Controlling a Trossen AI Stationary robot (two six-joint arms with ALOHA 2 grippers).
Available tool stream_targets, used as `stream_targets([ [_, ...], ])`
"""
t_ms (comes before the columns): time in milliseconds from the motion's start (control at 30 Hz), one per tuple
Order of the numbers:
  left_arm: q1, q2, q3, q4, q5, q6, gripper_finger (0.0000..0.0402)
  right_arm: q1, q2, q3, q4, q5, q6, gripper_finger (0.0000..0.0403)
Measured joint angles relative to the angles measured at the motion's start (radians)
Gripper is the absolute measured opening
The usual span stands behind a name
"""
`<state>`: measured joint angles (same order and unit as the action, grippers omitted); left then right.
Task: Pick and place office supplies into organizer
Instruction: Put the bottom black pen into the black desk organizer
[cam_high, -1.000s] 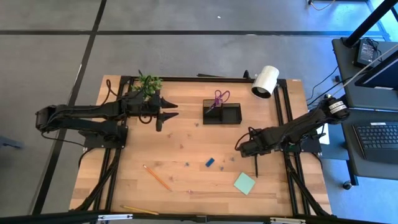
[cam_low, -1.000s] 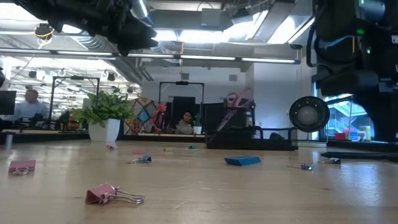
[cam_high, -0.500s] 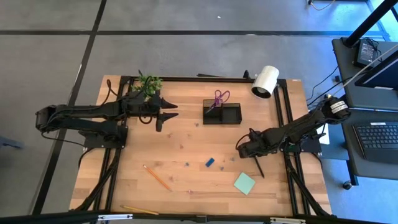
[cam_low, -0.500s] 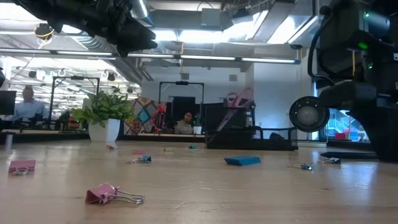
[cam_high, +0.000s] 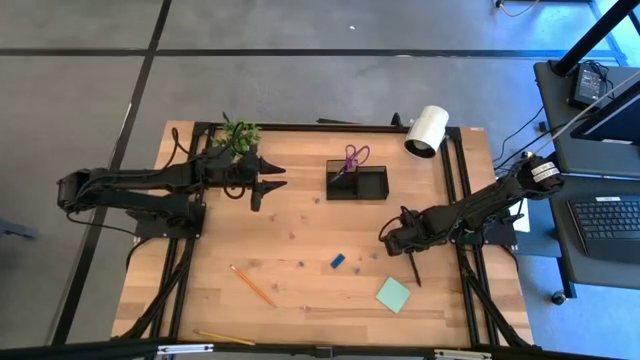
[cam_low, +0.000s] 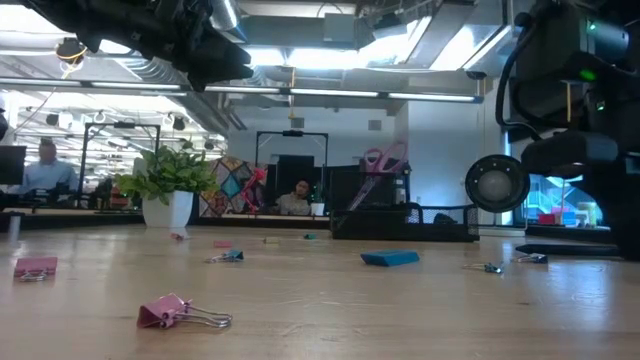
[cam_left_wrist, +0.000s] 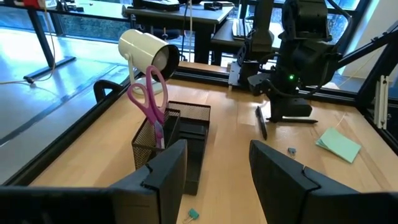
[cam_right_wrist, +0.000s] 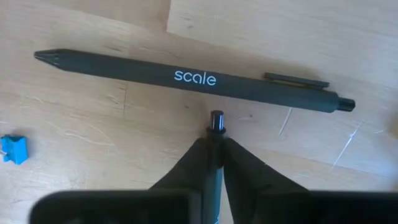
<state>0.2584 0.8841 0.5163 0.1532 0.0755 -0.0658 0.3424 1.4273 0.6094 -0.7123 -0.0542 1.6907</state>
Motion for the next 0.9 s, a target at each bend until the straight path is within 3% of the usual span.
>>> stream_targets([
  [267,0.0,0.0,0.0,0.0,-0.001,0.0,0.0169,0.0,0.006,0.039,-0.049,-0.006,-0.05,0.0045],
  [500,0.0,0.0,0.0,0.0,-0.001,0.0,0.0169,-0.017,0.002,0.231,-0.229,0.034,-0.163,0.0038],
  [633,0.0,0.0,0.0,0.0,-0.001,0.0,0.0169,-0.053,-0.016,0.387,-0.275,0.204,-0.274,0.004],
  [900,0.0,0.0,0.0,0.0,-0.001,0.0,0.0169,-0.179,-0.029,0.661,-0.193,0.743,-0.73,0.004],
])
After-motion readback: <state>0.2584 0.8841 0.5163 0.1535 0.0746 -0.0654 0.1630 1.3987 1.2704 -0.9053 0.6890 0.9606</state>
